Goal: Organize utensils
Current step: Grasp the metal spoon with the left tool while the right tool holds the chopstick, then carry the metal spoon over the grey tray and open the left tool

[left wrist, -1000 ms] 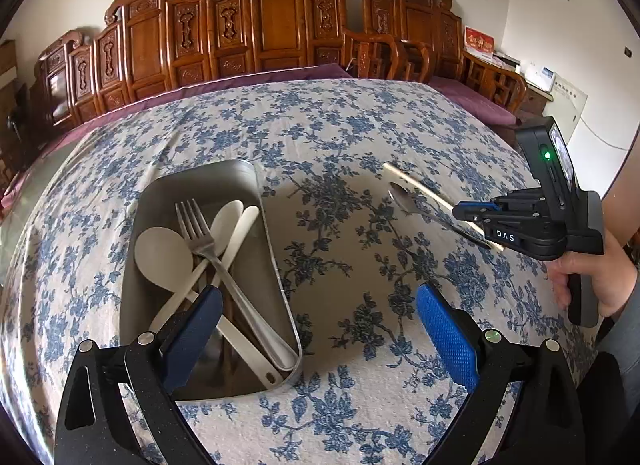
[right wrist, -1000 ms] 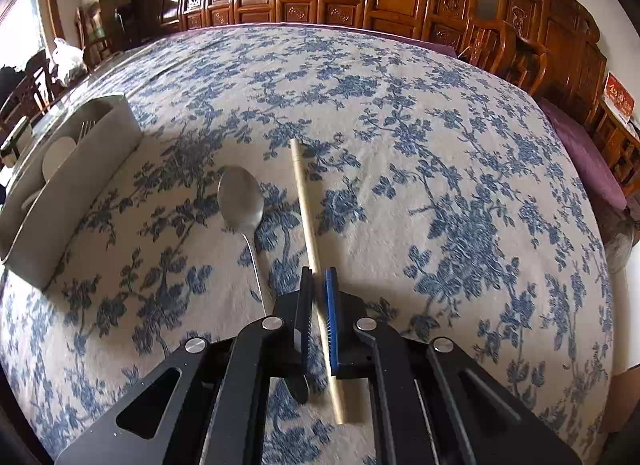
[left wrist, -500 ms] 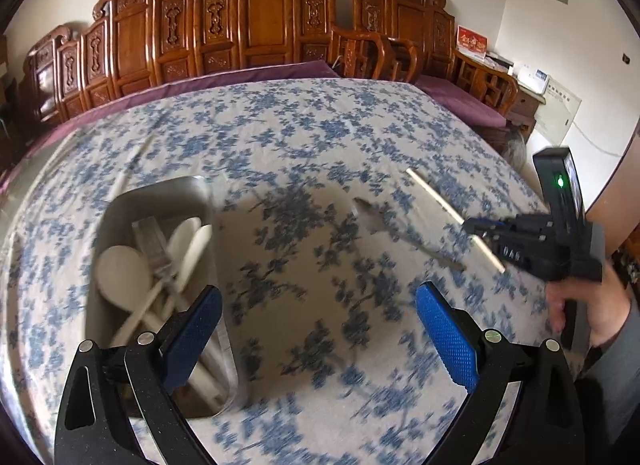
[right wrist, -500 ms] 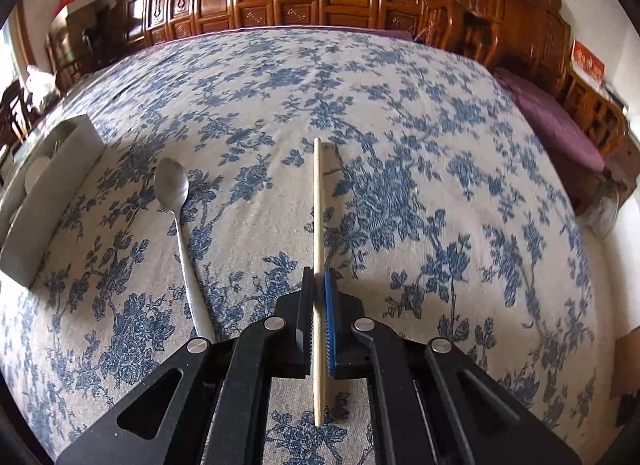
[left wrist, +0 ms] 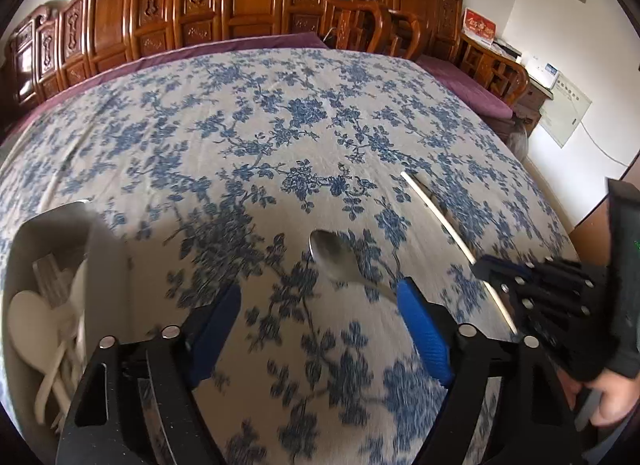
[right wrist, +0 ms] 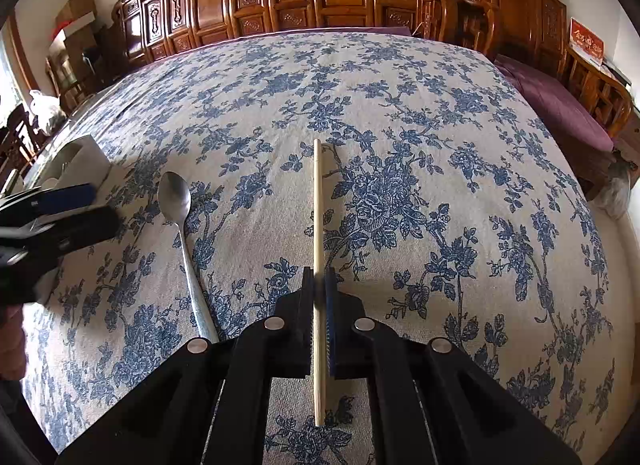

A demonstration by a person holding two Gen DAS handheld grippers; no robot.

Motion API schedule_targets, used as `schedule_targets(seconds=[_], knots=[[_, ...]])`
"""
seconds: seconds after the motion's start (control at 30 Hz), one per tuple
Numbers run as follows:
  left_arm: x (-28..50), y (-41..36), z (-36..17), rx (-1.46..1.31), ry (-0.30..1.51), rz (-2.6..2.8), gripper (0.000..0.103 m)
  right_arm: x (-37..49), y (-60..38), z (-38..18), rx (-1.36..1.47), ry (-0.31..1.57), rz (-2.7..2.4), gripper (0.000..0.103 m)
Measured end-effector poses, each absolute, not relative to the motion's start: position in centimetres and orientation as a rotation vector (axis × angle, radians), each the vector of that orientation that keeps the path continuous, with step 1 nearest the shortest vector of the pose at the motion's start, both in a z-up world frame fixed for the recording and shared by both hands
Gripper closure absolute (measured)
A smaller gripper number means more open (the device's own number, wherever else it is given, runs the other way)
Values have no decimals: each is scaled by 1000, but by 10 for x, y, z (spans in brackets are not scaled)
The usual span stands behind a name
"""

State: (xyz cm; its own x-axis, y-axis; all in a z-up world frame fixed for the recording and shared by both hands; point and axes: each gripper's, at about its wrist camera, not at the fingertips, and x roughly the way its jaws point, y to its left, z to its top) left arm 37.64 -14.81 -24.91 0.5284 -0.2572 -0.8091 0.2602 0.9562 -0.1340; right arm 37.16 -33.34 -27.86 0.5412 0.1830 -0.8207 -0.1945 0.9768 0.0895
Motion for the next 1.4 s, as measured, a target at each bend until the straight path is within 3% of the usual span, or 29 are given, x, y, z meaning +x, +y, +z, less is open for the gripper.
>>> schedule_targets(seconds=[0.23,0.3,0.37,0.53,0.77,1.4], knots=[[401,-160,-259,-12,981,-313,40,374,-337,-279,31,980,243,97],[406,-164,-265,-1,996,-306,46,374,-338,-279,35,980,245,97],[409,-165,-270,1,1002,-294,59,374,-339,-279,46,982,251,97],[409,-165,-273,5,988,-284,66,374,-339,-279,49,983,253,97],[407,-168,-272,-10,996,-294,90,374,-339,-280,53,984,256,97],[373,-156,-217,66,905,-327,102,364,-312,-266,11,951,280,97]])
